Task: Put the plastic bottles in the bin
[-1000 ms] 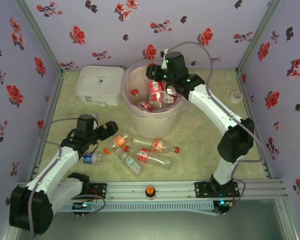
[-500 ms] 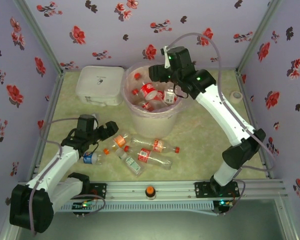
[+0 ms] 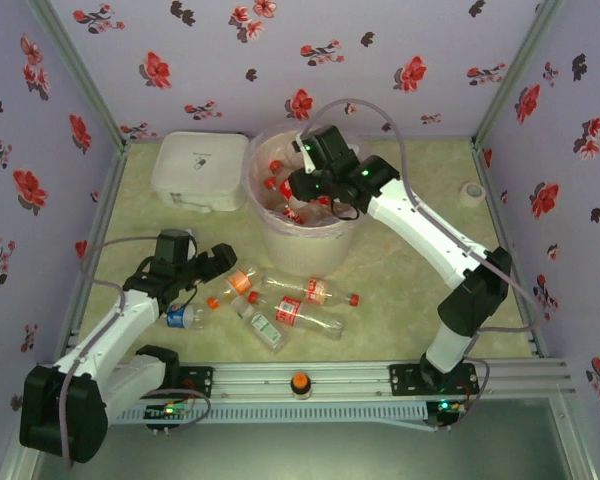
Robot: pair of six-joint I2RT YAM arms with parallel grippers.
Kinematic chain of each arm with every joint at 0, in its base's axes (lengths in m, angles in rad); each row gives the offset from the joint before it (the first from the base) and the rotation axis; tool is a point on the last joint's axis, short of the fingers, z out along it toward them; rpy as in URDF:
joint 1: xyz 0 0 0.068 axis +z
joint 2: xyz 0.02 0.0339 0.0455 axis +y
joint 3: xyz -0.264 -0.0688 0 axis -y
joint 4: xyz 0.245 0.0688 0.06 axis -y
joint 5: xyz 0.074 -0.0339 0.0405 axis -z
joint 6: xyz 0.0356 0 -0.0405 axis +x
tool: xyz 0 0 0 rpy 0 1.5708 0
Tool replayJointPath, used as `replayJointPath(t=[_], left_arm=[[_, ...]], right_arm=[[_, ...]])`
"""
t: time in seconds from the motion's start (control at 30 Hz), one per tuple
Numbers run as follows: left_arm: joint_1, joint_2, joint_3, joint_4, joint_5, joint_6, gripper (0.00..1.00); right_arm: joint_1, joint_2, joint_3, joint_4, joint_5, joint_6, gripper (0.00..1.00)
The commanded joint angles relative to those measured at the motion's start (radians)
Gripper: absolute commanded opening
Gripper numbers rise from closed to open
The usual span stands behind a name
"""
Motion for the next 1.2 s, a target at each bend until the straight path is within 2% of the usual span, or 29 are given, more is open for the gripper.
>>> replayJointPath(t=[0.0, 0.13, 0.23, 0.47, 0.57, 0.63, 0.97, 1.17], left_arm=[[0.006, 0.016, 0.036, -0.06, -0.009, 0.053, 0.95], [0.006, 0.034, 0.06, -0.116, -0.022, 0.095, 0.95], [-0.001, 0.047, 0.088, -0.17, -0.028, 0.133, 0.95], [-0.053, 0.048, 0.19, -0.342, -0.088, 0.23, 0.96], [-0.082, 0.051, 0.223, -0.398, -0.088, 0.249, 0.97], [-0.109, 0.05, 0.237, -0.418, -0.088, 0.253, 0.96], [-0.192, 0.104, 0.247, -0.351, -0.083, 0.253, 0.97], [-0.235, 0.191, 0.274, -0.28, -0.064, 0.251, 0.97]], right_arm=[[0.002, 0.027, -0.046, -0.007, -0.022, 0.029, 0.36], [0.003, 0.018, -0.057, 0.033, -0.028, 0.049, 0.36], [0.003, -0.001, -0.046, 0.059, -0.022, 0.051, 0.39], [-0.01, -0.087, -0.015, 0.059, 0.045, 0.011, 0.78], [-0.029, -0.159, -0.067, 0.062, 0.066, 0.009, 0.87], [-0.047, -0.218, -0.12, 0.07, 0.074, 0.012, 0.91], [-0.131, -0.622, -0.503, 0.033, 0.05, 0.006, 0.9], [-0.201, -0.848, -0.691, -0.064, 0.067, 0.178, 0.84]])
